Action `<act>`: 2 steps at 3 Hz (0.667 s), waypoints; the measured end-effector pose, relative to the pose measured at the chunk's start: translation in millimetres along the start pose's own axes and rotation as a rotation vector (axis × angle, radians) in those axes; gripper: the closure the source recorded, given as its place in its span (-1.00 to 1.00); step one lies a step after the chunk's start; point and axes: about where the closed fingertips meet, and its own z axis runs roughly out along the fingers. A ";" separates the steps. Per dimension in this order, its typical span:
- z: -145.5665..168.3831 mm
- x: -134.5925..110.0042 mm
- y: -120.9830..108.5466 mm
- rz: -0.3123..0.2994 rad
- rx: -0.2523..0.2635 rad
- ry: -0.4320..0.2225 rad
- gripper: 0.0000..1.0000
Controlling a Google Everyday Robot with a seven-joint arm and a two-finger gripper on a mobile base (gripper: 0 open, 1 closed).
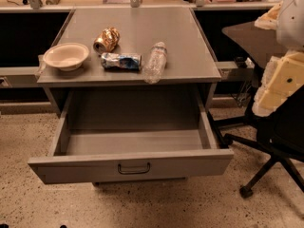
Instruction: Place redbull can into top drawer
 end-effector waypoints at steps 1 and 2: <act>0.0 0.0 0.0 0.000 0.000 0.000 -1.00; 2.6 -10.4 -2.3 -0.033 -0.024 -0.016 -1.00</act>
Offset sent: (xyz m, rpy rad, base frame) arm 0.0147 0.0195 -0.0078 0.0146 0.0600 0.0978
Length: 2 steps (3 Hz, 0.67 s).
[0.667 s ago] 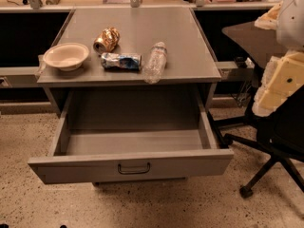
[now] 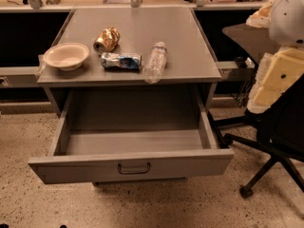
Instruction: Place redbull can into top drawer
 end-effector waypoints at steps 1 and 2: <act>30.5 -26.6 -26.5 -0.069 -0.050 -0.013 -1.00; 83.6 -68.7 -74.3 -0.139 -0.107 0.000 -1.00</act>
Offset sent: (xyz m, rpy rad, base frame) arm 0.2216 0.1344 -0.0626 -0.0997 0.1515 0.2926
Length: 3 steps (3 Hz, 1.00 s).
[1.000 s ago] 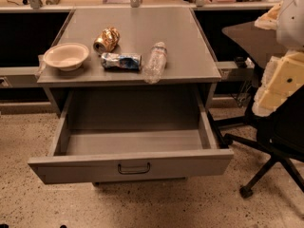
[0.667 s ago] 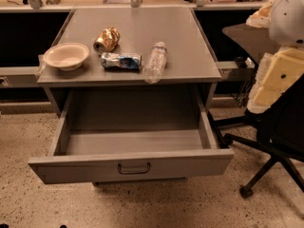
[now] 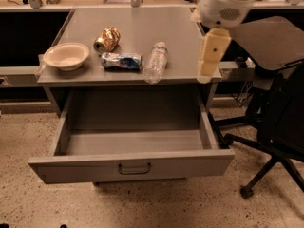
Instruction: Place redbull can into top drawer
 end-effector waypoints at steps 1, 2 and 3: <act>66.4 -57.4 -75.0 -0.077 -0.059 -0.004 -1.00; 99.1 -88.6 -112.6 -0.107 -0.068 -0.029 -1.00; 141.7 -126.9 -128.1 -0.129 -0.111 -0.068 -1.00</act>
Offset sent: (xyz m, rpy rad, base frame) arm 0.1880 0.1213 -0.0476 -0.0148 0.1094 0.1675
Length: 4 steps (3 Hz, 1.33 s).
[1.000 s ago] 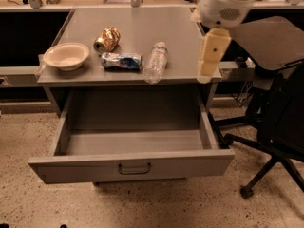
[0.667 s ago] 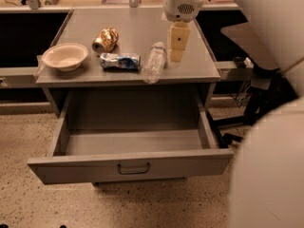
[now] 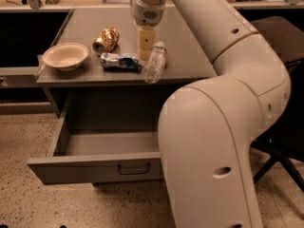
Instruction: Place redbull can into top drawer
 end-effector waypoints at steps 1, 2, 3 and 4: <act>41.9 -30.1 -23.4 0.009 -0.013 -0.048 -1.00; 46.1 -33.8 -29.5 0.009 0.006 -0.059 -1.00; 55.8 -34.1 -27.7 0.028 -0.002 -0.042 -1.00; 63.0 -36.7 -17.2 0.025 -0.024 -0.026 -0.62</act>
Offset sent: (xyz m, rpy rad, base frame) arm 0.0171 0.0319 -0.0247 0.0278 0.0373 0.0056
